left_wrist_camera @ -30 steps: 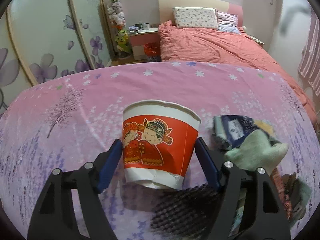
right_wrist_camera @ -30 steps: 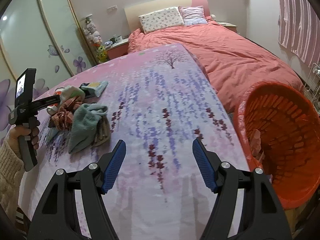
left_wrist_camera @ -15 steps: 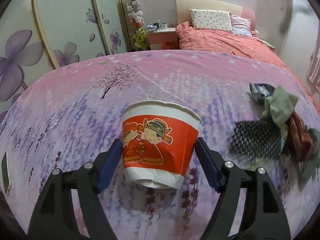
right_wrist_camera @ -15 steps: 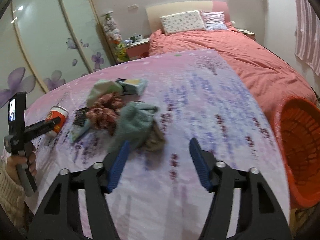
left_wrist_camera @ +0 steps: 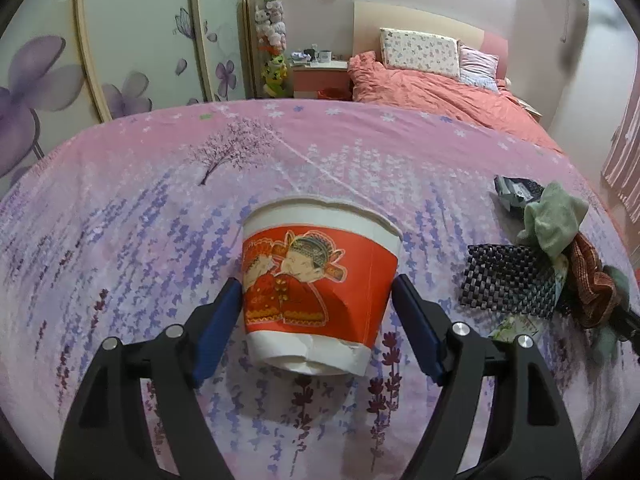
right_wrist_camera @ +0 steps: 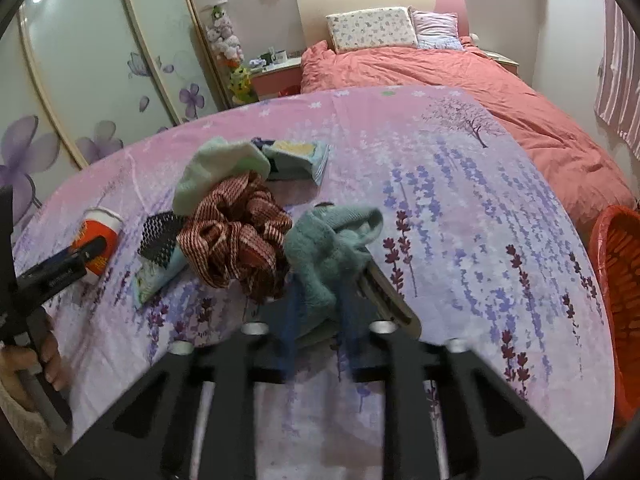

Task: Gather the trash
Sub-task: 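Grasp the red paper cup with the left tool, then grasp the green towel with the right tool while the left tool holds the red cup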

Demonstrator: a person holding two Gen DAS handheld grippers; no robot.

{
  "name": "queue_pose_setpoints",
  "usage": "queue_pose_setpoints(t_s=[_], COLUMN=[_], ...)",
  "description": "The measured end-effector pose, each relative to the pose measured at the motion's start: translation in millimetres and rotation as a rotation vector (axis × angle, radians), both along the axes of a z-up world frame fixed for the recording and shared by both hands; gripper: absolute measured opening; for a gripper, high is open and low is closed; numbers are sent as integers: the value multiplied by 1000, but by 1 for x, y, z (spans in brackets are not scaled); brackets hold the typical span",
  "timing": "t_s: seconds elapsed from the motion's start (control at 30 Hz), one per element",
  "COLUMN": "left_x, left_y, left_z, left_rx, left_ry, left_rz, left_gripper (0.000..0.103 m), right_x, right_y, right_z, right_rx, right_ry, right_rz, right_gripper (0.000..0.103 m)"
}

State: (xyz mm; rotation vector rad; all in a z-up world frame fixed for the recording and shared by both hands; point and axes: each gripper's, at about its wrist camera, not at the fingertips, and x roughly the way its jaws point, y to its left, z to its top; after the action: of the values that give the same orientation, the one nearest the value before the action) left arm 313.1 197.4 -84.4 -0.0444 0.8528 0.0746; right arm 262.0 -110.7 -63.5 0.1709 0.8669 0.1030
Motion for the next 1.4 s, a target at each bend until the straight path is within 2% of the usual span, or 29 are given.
queue_pose_setpoints(t_s=[0.1,0.23,0.33,0.43,0.57,0.63,0.67,0.73,0.8,1.1,1.4], left_x=[10,9,10,10,15,15,16,16,16,17,17], left_y=[10,12,11,10,2,-2,-2,-2,-4,-5,-5], left_z=[-9,-8,-8,-8,-8,-8,-8,-8,-9,-9,-10], left_rx=[-32,-38,-27,-17,-6,-4,-3,0,7,6,9], left_ry=[66,60,64,67,72,72,73,74,76,76,76], left_rz=[31,35,35,36,38,39,39,40,41,41,40], left_gripper=[73,73,73,73,73,73,73,73,73,73,74], right_x=[-8,-21,-23,-18,-10,-7,-8,-7,-6,-5,-5], right_y=[-5,-23,-44,-68,-85,-86,-86,-83,-82,-75,-77], right_z=[7,25,34,24,1,-4,-6,-7,-9,-14,-14], right_rx=[22,19,-35,-85,-59,-51,-53,-54,-63,-127,-118], right_ry=[-29,-94,-118,-68,19,32,28,22,23,38,38], right_rz=[-8,-56,-117,-171,-182,-180,-185,-189,-191,-203,-205], right_gripper=[7,7,7,7,7,8,10,25,31,32,31])
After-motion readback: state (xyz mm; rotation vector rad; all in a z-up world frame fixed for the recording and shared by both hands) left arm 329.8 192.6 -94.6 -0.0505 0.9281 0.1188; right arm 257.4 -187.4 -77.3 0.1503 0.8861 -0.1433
